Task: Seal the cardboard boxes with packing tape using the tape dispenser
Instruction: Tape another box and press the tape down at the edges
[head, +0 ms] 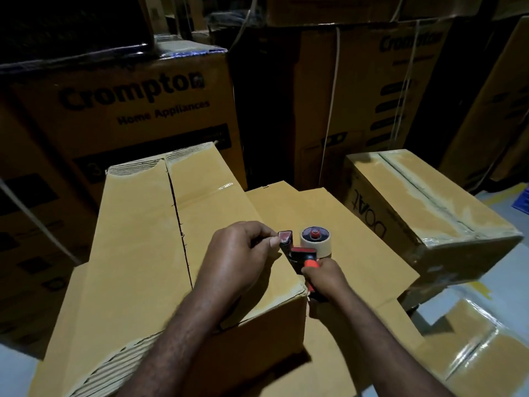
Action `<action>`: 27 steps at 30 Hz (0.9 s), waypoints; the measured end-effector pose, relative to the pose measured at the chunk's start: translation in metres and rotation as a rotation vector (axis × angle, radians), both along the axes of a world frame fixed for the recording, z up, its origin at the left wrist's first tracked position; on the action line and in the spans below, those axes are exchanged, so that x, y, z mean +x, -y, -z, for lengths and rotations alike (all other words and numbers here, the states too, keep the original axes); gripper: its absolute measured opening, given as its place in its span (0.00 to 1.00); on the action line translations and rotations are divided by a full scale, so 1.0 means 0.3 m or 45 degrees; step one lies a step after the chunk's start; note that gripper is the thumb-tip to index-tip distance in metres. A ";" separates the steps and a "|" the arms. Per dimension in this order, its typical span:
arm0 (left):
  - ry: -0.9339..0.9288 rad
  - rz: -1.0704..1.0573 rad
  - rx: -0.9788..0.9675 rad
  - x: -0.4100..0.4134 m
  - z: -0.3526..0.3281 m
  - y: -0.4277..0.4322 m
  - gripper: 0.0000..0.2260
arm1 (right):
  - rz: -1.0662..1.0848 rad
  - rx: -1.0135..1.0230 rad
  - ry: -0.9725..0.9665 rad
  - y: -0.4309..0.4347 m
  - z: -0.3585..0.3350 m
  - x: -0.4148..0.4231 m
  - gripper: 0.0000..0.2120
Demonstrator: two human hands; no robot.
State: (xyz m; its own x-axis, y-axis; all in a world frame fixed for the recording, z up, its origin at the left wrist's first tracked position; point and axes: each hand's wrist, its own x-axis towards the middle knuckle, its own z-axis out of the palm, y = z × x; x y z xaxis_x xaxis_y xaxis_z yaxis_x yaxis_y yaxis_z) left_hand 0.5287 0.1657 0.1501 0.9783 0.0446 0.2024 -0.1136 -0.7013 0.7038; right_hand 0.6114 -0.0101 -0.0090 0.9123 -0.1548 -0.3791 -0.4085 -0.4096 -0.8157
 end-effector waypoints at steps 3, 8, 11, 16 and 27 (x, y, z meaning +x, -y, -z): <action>0.036 -0.061 0.001 0.004 0.003 -0.012 0.08 | 0.018 0.336 0.059 0.022 -0.122 -0.033 0.06; -0.064 -0.117 -0.228 -0.002 -0.011 -0.051 0.15 | -0.095 0.749 0.359 0.037 -0.411 -0.118 0.16; -0.038 -0.165 -0.392 -0.018 -0.060 -0.111 0.21 | -0.242 0.758 0.548 0.011 -0.552 -0.187 0.21; -0.002 -0.190 -0.775 -0.059 -0.122 -0.278 0.11 | -0.352 0.521 0.810 -0.099 -0.644 -0.319 0.27; 0.084 -0.359 -1.067 -0.286 -0.145 -0.578 0.12 | -0.556 0.636 0.877 -0.326 -0.604 -0.413 0.27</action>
State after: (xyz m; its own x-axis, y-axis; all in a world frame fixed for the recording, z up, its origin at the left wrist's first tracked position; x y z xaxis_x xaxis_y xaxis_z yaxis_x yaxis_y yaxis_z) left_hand 0.4428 0.3393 0.1935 0.8959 0.4414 0.0509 -0.0731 0.0334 0.9968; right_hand 0.4874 0.0879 0.1722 0.8986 0.2859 0.3327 0.3333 0.0481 -0.9416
